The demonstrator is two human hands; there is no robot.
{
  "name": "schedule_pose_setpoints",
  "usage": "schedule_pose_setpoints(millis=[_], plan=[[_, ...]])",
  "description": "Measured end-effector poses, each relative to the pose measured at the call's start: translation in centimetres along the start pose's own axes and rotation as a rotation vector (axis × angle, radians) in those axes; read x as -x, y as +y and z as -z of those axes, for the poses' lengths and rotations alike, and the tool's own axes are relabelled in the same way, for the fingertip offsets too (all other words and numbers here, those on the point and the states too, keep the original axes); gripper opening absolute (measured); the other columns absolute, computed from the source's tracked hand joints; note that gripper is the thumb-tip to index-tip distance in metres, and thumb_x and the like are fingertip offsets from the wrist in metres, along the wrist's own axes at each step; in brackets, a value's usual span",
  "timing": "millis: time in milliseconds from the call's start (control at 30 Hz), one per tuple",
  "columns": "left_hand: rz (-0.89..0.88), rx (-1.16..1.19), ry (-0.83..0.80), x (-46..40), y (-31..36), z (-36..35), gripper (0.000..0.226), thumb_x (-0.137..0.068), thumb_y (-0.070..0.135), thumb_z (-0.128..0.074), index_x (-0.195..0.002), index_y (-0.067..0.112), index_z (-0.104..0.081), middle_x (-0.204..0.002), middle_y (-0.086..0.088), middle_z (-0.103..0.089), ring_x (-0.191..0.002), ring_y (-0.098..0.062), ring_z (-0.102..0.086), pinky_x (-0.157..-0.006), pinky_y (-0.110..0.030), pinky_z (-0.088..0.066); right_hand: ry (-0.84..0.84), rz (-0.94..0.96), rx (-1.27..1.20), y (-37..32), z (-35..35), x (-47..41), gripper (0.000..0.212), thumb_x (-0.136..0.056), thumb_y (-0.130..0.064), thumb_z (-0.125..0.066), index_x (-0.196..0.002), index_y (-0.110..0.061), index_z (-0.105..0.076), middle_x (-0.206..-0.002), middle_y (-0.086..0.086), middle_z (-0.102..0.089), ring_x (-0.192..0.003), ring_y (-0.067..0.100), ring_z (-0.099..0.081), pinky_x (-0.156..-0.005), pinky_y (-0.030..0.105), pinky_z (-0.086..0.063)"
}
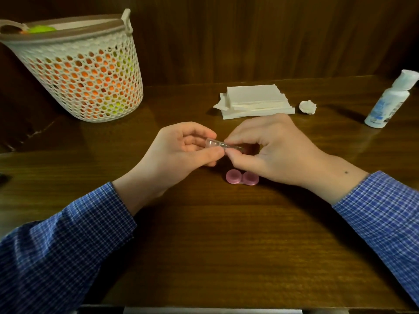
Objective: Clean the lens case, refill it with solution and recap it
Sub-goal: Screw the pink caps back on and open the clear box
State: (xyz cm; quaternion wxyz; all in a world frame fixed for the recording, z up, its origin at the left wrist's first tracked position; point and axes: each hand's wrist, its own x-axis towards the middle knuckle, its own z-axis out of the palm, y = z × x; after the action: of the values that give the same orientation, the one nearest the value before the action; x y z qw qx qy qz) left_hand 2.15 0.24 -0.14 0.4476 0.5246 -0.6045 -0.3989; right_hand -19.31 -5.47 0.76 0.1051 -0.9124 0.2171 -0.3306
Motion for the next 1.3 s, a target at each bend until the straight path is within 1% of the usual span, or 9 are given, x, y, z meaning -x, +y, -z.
schedule_pose_setpoints(millis=[200, 400, 567, 633, 733, 833, 1000, 1167, 1300], plan=[[0.022, 0.034, -0.011, 0.0, 0.1, -0.1, 0.045, -0.069, 0.027, -0.079, -0.111, 0.011, -0.072, -0.095, -0.005, -0.080, -0.085, -0.020, -0.078, -0.074, -0.026, -0.062, -0.011, 0.005, 0.066, -1.0, 0.2, -0.2, 0.020, -0.096, -0.026, -0.067, -0.100, -0.016, -0.083, -0.083, 0.000, -0.076, -0.070, 0.010, -0.065, -0.062, 0.035, -0.055], [0.067, 0.100, 0.003, 0.0, 0.1, -0.1, 0.062, -0.067, 0.032, -0.080, -0.124, 0.013, -0.064, -0.100, -0.007, -0.080, -0.088, -0.023, -0.078, -0.077, -0.029, -0.063, 0.026, 0.000, 0.150, -1.5, 0.1, -0.2, 0.027, -0.097, -0.030, -0.062, -0.093, -0.013, -0.082, -0.079, 0.000, -0.075, -0.069, 0.012, -0.065, -0.062, 0.035, -0.055], [0.083, 0.136, -0.036, 0.0, 0.4, 0.0, 0.075, -0.070, 0.028, -0.082, -0.139, 0.015, -0.053, -0.108, -0.009, -0.078, -0.096, -0.027, -0.077, -0.084, -0.035, -0.061, 0.067, -0.042, 0.053, -0.8, 0.2, 0.1, 0.022, -0.098, -0.026, -0.064, -0.102, -0.013, -0.082, -0.088, -0.001, -0.077, -0.073, 0.011, -0.067, -0.062, 0.034, -0.057], [0.080, 0.148, -0.068, 0.1, 0.4, 0.0, 0.080, -0.077, 0.023, -0.085, -0.146, 0.014, -0.046, -0.111, -0.010, -0.077, -0.100, -0.029, -0.076, -0.088, -0.037, -0.061, 0.117, -0.079, -0.005, -0.4, 0.2, 0.2, 0.017, -0.099, -0.021, -0.066, -0.104, -0.014, -0.080, -0.091, -0.002, -0.077, -0.076, 0.011, -0.068, -0.062, 0.029, -0.056], [0.068, 0.166, -0.129, 0.2, 0.6, 0.0, 0.084, -0.078, 0.014, -0.078, -0.153, 0.014, -0.038, -0.112, -0.011, -0.075, -0.099, -0.029, -0.075, -0.088, -0.037, -0.061, 0.223, -0.177, -0.075, 0.1, 0.3, 0.3, 0.016, -0.101, -0.020, -0.063, -0.107, -0.017, -0.078, -0.091, -0.009, -0.075, -0.081, 0.004, -0.068, -0.063, 0.014, -0.051], [0.078, 0.230, -0.200, 0.2, 0.6, -0.1, 0.087, -0.078, 0.004, -0.076, -0.154, 0.015, -0.035, -0.118, -0.011, -0.074, -0.098, -0.024, -0.075, -0.082, -0.031, -0.061, 0.275, -0.316, -0.163, 0.3, 0.2, 0.1, 0.015, -0.103, -0.024, -0.061, -0.101, -0.024, -0.076, -0.088, -0.013, -0.075, -0.071, -0.003, -0.066, -0.058, 0.008, -0.047], [0.103, 0.315, -0.236, 0.2, 0.4, 0.0, 0.090, -0.079, -0.001, -0.075, -0.155, 0.017, -0.031, -0.126, -0.010, -0.072, -0.112, -0.029, -0.073, -0.085, -0.028, -0.060, 0.300, -0.565, -0.332, 0.7, 0.2, -0.6, 0.020, -0.101, -0.030, -0.062, -0.091, -0.025, -0.078, -0.081, -0.014, -0.077, -0.050, 0.004, -0.060, -0.054, 0.010, -0.048], [0.136, 0.324, -0.200, -0.1, 0.2, 0.0, 0.090, -0.078, 0.001, -0.076, -0.154, 0.019, -0.032, -0.124, -0.009, -0.074, -0.112, -0.030, -0.074, -0.086, -0.029, -0.061, 0.234, -0.748, -0.493, 0.8, 0.2, -0.8, 0.020, -0.102, -0.029, -0.061, -0.094, -0.023, -0.079, -0.086, -0.008, -0.079, -0.053, 0.007, -0.062, -0.058, 0.017, -0.052], [0.161, 0.355, -0.095, -0.4, 0.0, 0.3, 0.094, -0.075, 0.003, -0.078, -0.157, 0.016, -0.033, -0.126, -0.016, -0.072, -0.113, -0.031, -0.073, -0.089, -0.032, -0.061, 0.273, -0.820, -0.552, 1.2, 0.9, -0.8, 0.016, -0.100, -0.030, -0.064, -0.095, -0.023, -0.077, -0.088, -0.008, -0.078, -0.059, 0.009, -0.066, -0.061, 0.024, -0.055]])
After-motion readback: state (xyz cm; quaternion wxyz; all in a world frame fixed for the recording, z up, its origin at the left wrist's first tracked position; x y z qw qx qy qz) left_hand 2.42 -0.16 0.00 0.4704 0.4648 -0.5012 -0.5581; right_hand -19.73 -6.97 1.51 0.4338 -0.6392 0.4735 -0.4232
